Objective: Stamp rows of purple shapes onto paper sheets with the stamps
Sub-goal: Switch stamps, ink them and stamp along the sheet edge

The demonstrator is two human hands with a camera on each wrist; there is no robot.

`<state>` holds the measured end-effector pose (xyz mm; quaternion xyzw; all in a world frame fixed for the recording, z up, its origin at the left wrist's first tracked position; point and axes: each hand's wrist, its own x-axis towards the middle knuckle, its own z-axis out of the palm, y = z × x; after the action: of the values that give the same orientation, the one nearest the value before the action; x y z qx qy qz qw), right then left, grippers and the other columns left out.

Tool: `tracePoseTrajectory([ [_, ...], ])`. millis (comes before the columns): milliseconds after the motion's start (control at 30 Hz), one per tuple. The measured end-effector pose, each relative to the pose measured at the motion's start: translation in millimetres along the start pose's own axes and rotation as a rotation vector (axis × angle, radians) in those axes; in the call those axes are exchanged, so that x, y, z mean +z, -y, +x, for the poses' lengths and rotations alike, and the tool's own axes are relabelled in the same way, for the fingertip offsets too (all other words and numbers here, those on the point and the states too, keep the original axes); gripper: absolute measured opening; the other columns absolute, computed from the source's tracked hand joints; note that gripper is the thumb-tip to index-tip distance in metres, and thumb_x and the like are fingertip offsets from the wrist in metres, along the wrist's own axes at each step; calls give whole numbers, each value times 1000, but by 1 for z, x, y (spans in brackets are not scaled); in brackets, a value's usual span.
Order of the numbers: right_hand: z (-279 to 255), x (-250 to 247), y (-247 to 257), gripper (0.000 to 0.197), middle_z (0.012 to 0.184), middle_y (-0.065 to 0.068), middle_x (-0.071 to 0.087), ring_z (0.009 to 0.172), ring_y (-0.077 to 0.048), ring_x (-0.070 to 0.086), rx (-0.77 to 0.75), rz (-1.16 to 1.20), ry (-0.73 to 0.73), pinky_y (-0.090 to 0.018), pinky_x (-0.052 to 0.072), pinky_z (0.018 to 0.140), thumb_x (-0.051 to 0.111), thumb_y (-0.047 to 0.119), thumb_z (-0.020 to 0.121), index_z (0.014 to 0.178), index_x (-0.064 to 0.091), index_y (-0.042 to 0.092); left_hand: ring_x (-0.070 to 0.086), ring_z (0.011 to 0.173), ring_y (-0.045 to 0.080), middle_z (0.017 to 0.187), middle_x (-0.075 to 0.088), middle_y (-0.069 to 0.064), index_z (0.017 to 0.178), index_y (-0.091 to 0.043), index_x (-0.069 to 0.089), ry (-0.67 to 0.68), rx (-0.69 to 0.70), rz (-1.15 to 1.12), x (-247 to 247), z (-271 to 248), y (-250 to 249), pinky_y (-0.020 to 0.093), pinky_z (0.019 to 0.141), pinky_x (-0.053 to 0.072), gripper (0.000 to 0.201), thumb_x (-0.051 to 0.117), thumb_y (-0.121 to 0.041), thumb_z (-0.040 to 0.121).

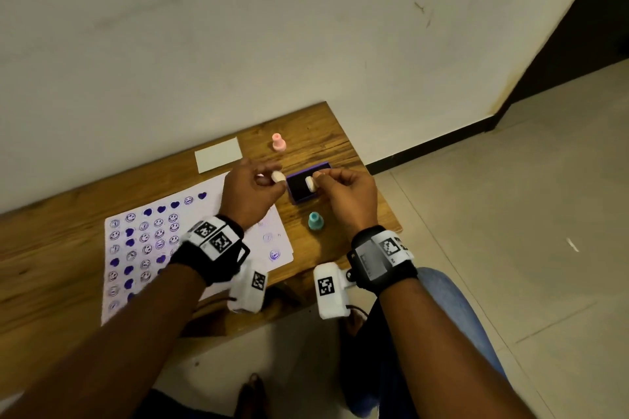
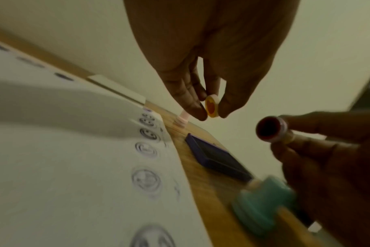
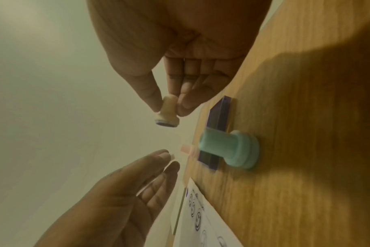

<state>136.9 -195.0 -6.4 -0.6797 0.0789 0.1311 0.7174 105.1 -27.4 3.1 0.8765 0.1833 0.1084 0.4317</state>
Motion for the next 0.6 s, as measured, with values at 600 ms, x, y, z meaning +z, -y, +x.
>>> tracePoseTrajectory([
  [600, -29, 5, 4, 10, 77, -8, 76, 74, -30, 70, -17, 64, 307, -37, 61, 68, 66, 0, 90, 95, 74, -3, 72, 87, 17, 97, 69, 4, 117, -15, 65, -74, -177, -491, 4, -87, -5, 25, 78, 59, 54, 83, -3, 68],
])
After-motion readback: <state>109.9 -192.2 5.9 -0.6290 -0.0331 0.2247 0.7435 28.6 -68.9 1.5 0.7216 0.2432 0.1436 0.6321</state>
